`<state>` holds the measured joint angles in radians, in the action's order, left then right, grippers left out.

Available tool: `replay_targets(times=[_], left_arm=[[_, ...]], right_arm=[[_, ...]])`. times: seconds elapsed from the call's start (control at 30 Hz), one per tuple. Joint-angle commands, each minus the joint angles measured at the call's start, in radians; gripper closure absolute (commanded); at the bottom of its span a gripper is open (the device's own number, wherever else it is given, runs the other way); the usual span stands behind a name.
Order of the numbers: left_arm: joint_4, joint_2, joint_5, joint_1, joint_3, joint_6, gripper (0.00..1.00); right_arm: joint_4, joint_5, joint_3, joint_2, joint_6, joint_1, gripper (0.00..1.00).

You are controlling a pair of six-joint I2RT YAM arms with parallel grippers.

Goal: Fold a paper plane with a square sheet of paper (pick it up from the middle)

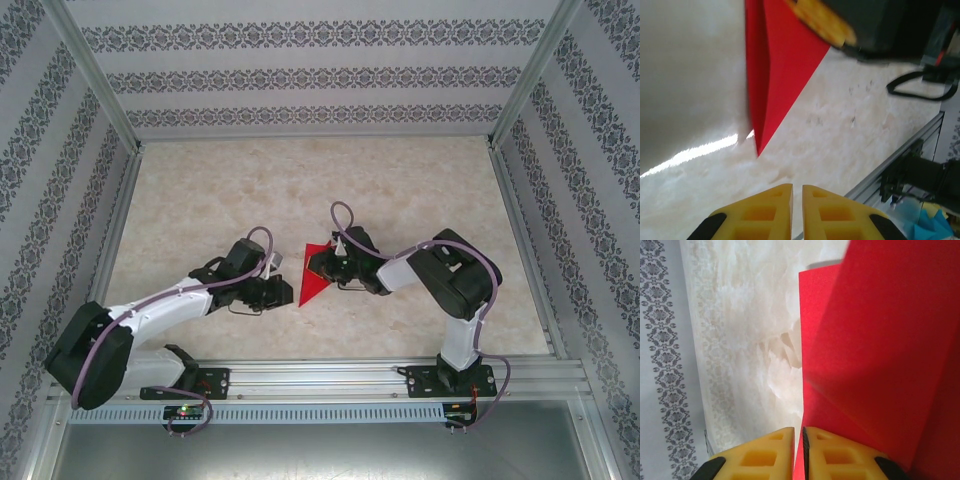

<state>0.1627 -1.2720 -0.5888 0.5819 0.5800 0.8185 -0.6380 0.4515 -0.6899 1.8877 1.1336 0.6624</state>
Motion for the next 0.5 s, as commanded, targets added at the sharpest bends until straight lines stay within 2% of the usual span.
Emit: replay_targets(times=[0.0, 0.1, 0.23, 0.37, 0.47], left_arm=[[-0.081, -0.086, 0.002, -0.009, 0.049, 0.046, 0.85], [-0.158, -0.147, -0.006, -0.008, 0.060, 0.080, 0.85], [-0.182, -0.205, 0.036, -0.008, 0.063, 0.082, 0.86], [-0.293, -0.249, 0.017, -0.010, 0.053, 0.107, 0.87], [-0.267, -0.278, 0.050, -0.010, 0.070, 0.099, 0.87]], right_arm=[[0.164, -0.109, 0.055, 0.069, 0.068, 0.047, 0.86], [0.112, -0.124, 0.083, 0.071, 0.099, 0.048, 0.85], [0.083, -0.108, 0.085, 0.084, 0.101, 0.045, 0.85], [0.068, -0.101, 0.084, 0.097, 0.107, 0.045, 0.85], [0.052, -0.099, 0.089, 0.099, 0.108, 0.042, 0.85]])
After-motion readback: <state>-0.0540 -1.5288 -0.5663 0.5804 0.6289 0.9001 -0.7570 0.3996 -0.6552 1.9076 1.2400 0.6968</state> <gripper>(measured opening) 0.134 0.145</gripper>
